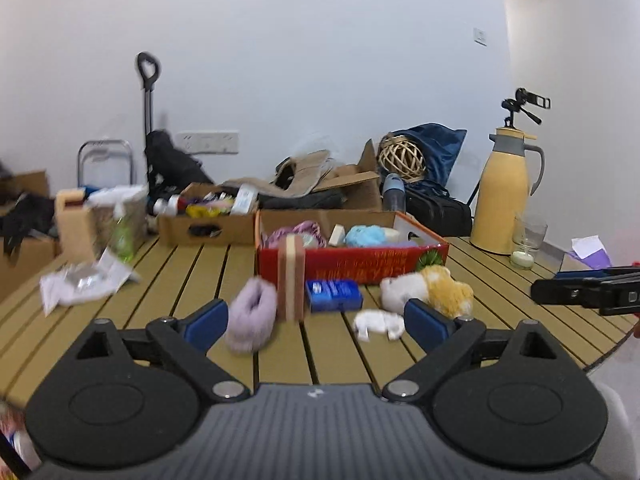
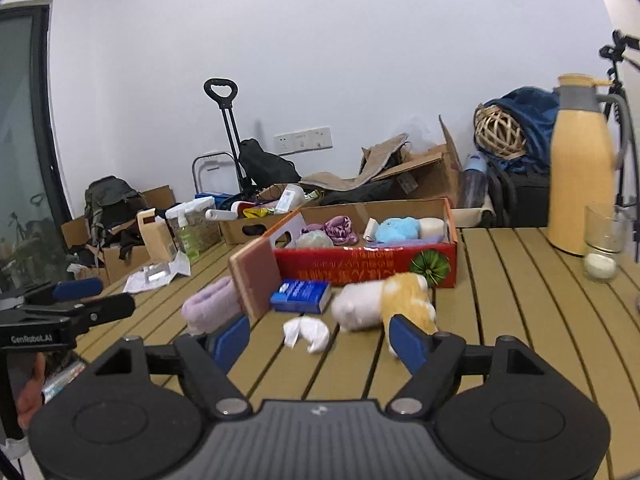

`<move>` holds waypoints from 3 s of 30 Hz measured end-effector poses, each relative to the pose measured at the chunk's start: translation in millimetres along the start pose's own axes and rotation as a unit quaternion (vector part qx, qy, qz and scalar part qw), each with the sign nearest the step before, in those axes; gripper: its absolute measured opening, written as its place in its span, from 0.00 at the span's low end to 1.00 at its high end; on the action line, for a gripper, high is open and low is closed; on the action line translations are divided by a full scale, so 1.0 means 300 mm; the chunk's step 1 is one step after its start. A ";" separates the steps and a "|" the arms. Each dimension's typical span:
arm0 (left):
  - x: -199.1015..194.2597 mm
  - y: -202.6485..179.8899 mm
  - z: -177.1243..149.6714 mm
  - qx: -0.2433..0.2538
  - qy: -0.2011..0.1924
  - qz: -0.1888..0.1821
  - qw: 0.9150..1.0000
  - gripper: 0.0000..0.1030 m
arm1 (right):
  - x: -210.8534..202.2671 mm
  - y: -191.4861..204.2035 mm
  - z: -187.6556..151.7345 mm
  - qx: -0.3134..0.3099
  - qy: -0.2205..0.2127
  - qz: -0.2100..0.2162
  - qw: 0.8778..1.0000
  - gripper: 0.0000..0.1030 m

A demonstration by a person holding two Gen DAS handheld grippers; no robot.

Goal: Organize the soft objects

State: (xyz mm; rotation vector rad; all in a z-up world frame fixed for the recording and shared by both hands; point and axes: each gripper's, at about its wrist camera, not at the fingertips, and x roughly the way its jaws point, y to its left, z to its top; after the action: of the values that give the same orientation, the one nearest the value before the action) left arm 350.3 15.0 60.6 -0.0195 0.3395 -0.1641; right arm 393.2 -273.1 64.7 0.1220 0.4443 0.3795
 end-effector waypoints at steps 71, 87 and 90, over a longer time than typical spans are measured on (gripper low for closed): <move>0.470 0.018 -0.132 -0.108 0.126 -0.017 0.986 0.74 | 0.407 -0.115 -0.118 0.037 0.087 -0.010 0.995 0.28; 0.402 0.103 -0.170 -0.058 0.108 0.017 0.992 0.58 | 0.758 0.057 0.049 0.008 0.165 0.121 0.979 0.33; 0.364 0.195 -0.154 -0.144 0.096 -0.056 0.983 0.62 | 0.688 0.037 0.003 0.046 0.154 0.108 0.981 0.33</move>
State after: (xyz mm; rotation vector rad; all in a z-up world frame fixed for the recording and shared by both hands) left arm 445.6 55.4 -21.8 -0.3111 0.5524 -0.2289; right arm 562.2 -183.9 -14.0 0.2027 0.7592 0.5951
